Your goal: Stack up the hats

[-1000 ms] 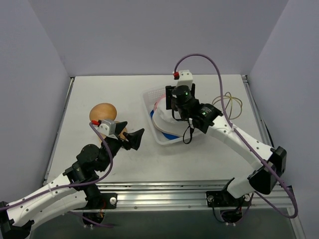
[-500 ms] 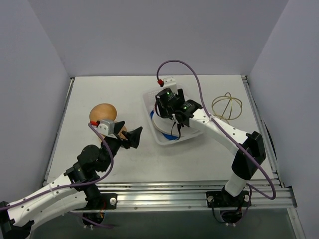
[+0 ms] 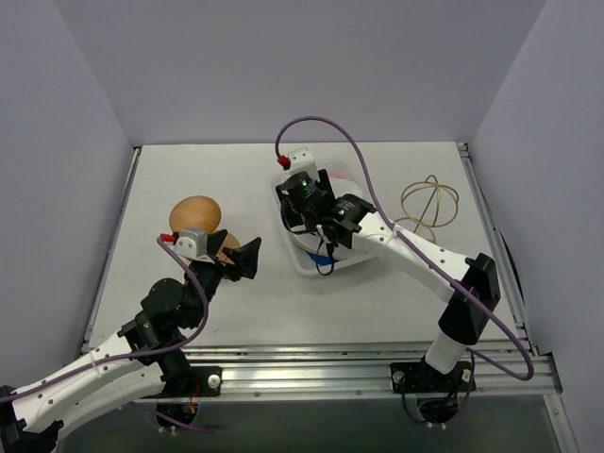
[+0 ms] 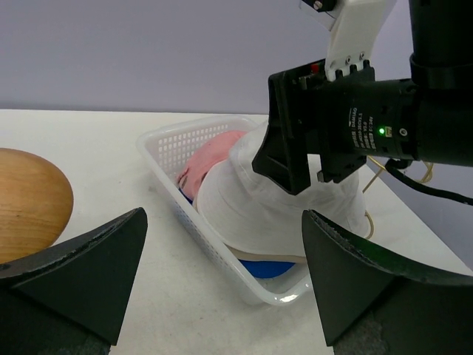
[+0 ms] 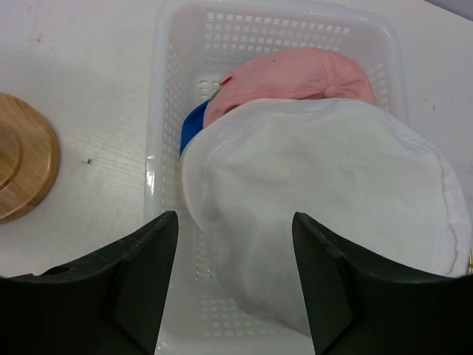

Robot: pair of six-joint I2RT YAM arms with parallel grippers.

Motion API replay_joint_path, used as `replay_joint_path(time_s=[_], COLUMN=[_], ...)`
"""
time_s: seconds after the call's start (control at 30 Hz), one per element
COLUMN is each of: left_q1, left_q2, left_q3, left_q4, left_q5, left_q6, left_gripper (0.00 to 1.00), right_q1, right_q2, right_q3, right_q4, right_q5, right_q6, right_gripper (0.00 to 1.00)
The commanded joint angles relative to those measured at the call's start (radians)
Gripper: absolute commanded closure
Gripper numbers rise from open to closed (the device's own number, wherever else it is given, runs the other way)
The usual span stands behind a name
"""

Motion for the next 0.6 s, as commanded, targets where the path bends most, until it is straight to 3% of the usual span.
replay_joint_path(time_s=[0.0,0.27,0.57], left_q1=[-0.004,-0.004,-0.004], left_q2=[-0.043,-0.117,-0.129], left_q3=[-0.016,-0.052,-0.050], left_q4=[0.052,0.060,0.052], left_q5=[-0.063,-0.106,-0.122], left_q6=[0.002,-0.004,-0.010], left_gripper=[0.05,0.05,0.05], right_q1=[0.017,0.019,0.017], right_q2=[-0.004,0.042,0.078], right_q3=[0.010,-0.030,-0.031], right_q4=[-0.001,0.016,0.015], right_q5=[0.031,0.066,0.086], right_q6=[-0.024,-0.027,-0.024], right_gripper=[0.42,0.58,0.61])
